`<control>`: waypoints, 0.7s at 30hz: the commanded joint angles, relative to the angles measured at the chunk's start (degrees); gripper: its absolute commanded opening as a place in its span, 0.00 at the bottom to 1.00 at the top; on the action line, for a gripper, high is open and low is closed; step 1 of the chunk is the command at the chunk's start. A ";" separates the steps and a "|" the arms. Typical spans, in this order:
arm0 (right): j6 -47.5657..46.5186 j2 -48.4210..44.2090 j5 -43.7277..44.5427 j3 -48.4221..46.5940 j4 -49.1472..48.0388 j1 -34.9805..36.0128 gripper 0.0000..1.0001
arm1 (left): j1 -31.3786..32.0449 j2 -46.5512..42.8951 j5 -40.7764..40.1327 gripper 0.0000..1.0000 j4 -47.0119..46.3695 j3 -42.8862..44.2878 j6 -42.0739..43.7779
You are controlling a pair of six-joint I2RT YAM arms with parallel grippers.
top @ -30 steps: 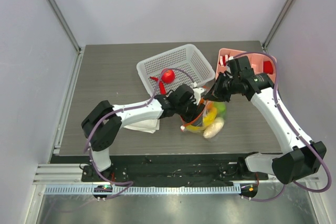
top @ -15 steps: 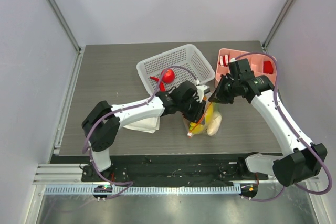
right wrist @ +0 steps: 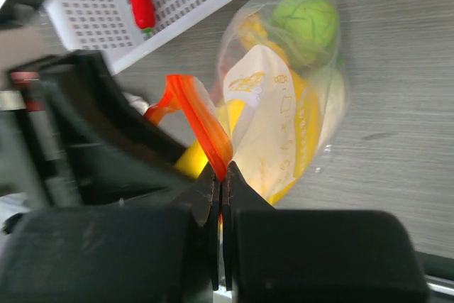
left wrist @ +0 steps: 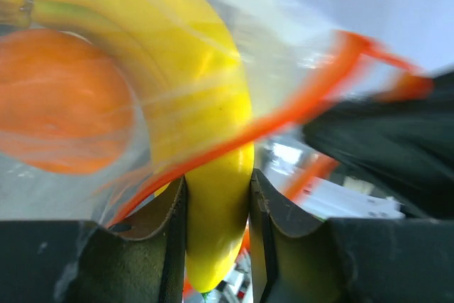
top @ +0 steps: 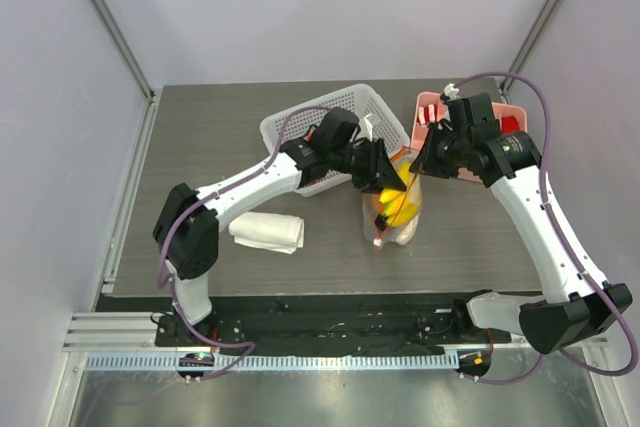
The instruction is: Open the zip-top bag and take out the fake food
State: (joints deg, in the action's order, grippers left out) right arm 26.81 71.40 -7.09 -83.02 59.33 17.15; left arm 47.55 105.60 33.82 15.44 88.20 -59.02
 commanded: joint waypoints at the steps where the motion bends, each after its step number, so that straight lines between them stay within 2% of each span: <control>1: -5.54 -1.96 6.29 2.76 -1.84 -0.10 0.01 | -1.40 -1.45 8.97 0.00 -2.15 5.05 -8.11; 3: -5.89 -3.10 6.57 4.53 -3.43 -0.01 0.01 | -2.11 -3.28 12.64 0.00 -10.12 1.28 -14.93; 4: -5.72 -3.28 6.48 6.02 -3.69 -0.01 0.01 | -2.37 -3.91 13.37 0.00 -18.52 -0.12 -15.85; 5: -5.28 -3.19 6.30 6.55 -3.96 -0.10 0.01 | -2.55 -4.43 13.63 0.00 -19.65 -1.09 -15.42; 9: -2.03 -2.84 6.21 7.00 -3.79 -0.27 0.01 | -2.64 -6.28 15.21 0.00 -7.83 2.31 -4.02; 10: -1.59 -2.75 6.13 6.74 -3.52 -0.62 0.01 | -2.81 -6.98 15.22 0.00 -4.32 3.37 2.36; 11: -1.32 -2.41 6.04 6.73 -3.00 -0.88 0.01 | -2.99 -7.34 15.22 0.00 3.72 4.68 5.55; 14: -0.88 -1.88 6.83 6.30 -1.68 -1.41 0.01 | -3.43 -10.31 18.37 0.00 10.55 6.98 13.22; 18: -0.97 -1.26 9.03 4.80 0.17 -1.77 0.01 | -6.31 -16.82 20.32 0.00 12.76 5.93 17.71; 21: -0.79 -0.65 9.20 3.75 1.40 -1.77 0.01 | -9.13 -21.99 20.14 0.00 8.23 1.90 15.97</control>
State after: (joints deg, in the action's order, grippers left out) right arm 25.50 70.17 -0.32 -76.38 58.83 15.62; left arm 42.61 92.62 50.85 26.22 91.24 -46.92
